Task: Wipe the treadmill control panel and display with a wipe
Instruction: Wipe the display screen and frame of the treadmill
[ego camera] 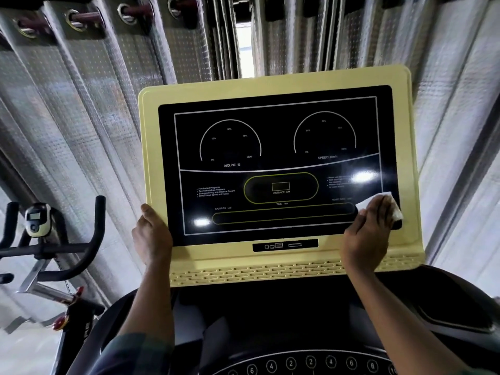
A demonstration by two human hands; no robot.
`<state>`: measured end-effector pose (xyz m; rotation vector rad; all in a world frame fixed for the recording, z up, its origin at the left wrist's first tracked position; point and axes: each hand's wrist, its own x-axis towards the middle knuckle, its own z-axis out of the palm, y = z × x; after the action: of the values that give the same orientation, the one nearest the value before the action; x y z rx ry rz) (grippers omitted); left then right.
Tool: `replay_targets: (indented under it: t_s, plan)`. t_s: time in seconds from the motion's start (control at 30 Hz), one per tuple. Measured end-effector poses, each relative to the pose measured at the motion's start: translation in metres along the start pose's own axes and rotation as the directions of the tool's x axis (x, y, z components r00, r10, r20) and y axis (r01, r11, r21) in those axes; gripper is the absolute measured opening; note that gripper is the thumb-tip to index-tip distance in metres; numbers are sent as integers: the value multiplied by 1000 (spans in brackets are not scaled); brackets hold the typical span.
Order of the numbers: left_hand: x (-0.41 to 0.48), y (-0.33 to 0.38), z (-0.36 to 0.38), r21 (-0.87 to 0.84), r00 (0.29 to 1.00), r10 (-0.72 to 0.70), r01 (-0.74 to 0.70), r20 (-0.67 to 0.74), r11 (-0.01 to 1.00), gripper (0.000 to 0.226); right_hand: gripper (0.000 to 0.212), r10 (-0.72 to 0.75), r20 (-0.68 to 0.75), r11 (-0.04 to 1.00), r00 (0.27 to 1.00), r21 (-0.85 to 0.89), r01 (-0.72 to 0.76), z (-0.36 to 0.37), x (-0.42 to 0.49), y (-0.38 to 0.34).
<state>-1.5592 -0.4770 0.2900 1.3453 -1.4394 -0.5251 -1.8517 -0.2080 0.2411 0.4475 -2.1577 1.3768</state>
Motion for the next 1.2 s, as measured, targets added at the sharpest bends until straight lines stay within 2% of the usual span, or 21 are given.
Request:
replay_targets:
  t_s: [0.1, 0.2, 0.33, 0.5, 0.67, 0.73, 0.8, 0.87, 0.93, 1.07, 1.13, 1.2]
  plan:
    - [1, -3, 0, 0, 999, -18, 18, 32, 1000, 90, 52, 36, -1, 999, 999, 18, -36, 1, 30, -10]
    - [3, -4, -1, -12, 997, -32, 33, 73, 999, 94, 52, -8, 14, 1000, 1000, 17, 8, 1, 56, -16]
    - [2, -1, -1, -28, 997, -44, 45, 61, 999, 89, 50, -6, -31, 1000, 999, 4, 6, -5, 19, 2]
    - [5, -3, -4, -38, 992, -48, 52, 118, 998, 84, 49, -16, 19, 1000, 1000, 24, 16, -9, 1, 15]
    - [-1, -14, -4, -96, 979, -132, 148, 158, 984, 80, 50, 33, -33, 998, 999, 51, -31, -2, 26, -7]
    - [-3, -18, -5, -112, 974, -155, 175, 167, 978, 78, 51, -30, -11, 998, 999, 51, 30, 2, -4, -14]
    - [-5, -20, -5, -114, 975, -146, 166, 168, 979, 79, 52, -213, 96, 976, 972, 58, 208, 3, -46, -11]
    - [-7, -20, -6, -105, 979, -129, 146, 157, 984, 80, 51, -310, 179, 951, 934, 61, 304, -1, -53, -4]
    - [-9, -19, -6, -94, 986, -101, 114, 129, 989, 83, 50, -306, 168, 952, 937, 38, 304, -1, -19, -5]
    - [-14, -19, -8, -76, 996, -52, 57, 72, 995, 83, 52, -121, 54, 993, 991, -6, 122, 3, 44, -22]
    - [-13, -19, -6, -89, 998, -37, 41, 50, 995, 83, 52, -109, 29, 994, 994, -4, 110, 10, 14, -32]
    - [-15, -20, -5, -74, 999, -20, 22, 34, 997, 82, 51, -211, 93, 977, 973, 17, 211, 16, -43, -33]
